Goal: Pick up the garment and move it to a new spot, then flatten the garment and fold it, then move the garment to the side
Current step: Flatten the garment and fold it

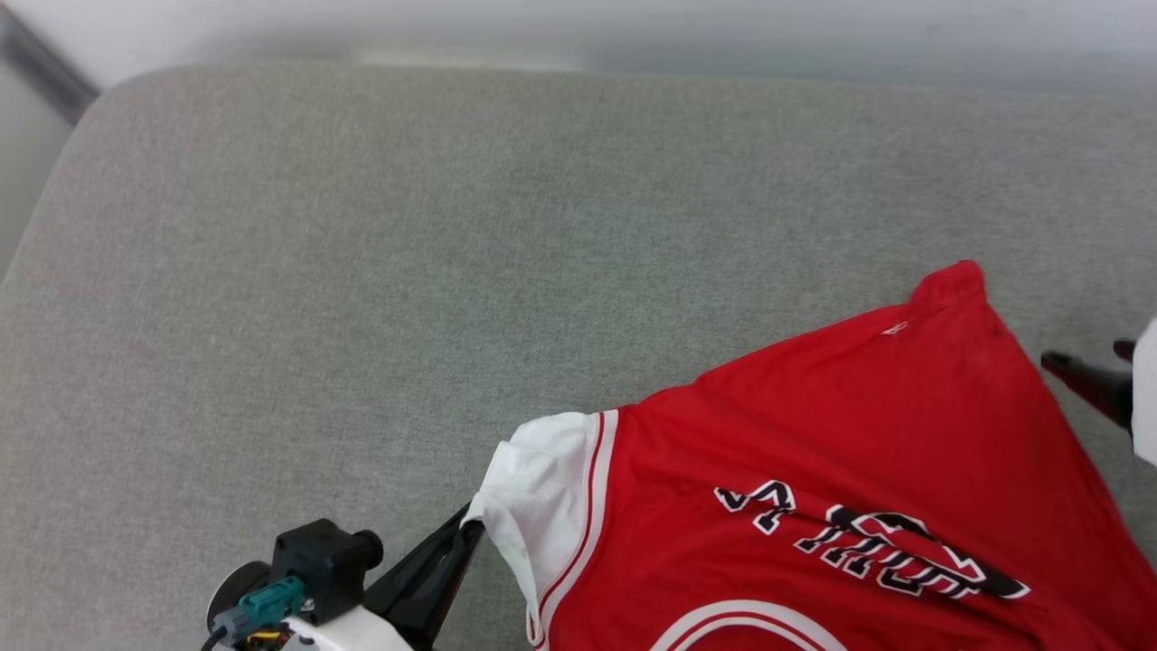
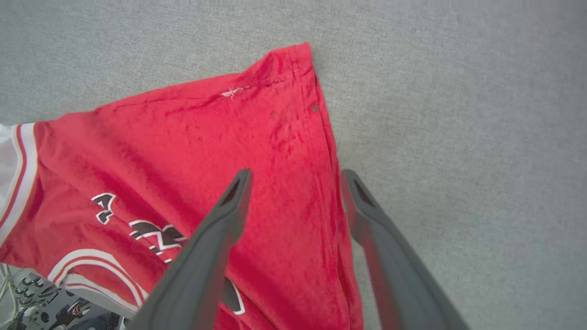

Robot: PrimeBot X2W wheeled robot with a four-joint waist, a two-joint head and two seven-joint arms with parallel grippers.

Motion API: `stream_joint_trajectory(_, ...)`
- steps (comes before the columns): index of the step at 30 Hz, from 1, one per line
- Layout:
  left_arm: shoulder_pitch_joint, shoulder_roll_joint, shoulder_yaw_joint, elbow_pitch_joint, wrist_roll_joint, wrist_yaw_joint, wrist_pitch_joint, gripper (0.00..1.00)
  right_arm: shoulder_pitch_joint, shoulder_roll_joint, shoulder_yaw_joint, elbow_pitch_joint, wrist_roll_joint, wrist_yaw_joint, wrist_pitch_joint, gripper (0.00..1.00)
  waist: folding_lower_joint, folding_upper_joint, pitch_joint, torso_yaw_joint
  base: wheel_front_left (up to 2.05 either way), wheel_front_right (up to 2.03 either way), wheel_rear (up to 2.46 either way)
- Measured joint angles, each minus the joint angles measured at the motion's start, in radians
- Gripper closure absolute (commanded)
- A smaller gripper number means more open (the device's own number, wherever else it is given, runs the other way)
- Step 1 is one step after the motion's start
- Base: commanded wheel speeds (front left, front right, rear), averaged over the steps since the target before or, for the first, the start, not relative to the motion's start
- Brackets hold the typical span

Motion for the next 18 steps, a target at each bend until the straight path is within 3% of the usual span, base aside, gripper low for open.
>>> stream_joint_trajectory(8,-0.047,-0.026,-0.025,-0.012,0.025,-0.015,-0.005,1.00,-0.149,-0.002,0.044,0.172,-0.127,0.000,-0.027,0.00,0.0001,0.0000,0.093,0.077,0.00,0.00,0.00)
stream_joint_trajectory(18,-0.083,-0.060,-0.052,-0.003,0.035,-0.027,-0.018,1.00,-0.220,-0.034,0.035,0.373,-0.210,0.000,-0.108,0.00,0.0001,0.0000,0.181,0.190,0.00,0.00,0.00)
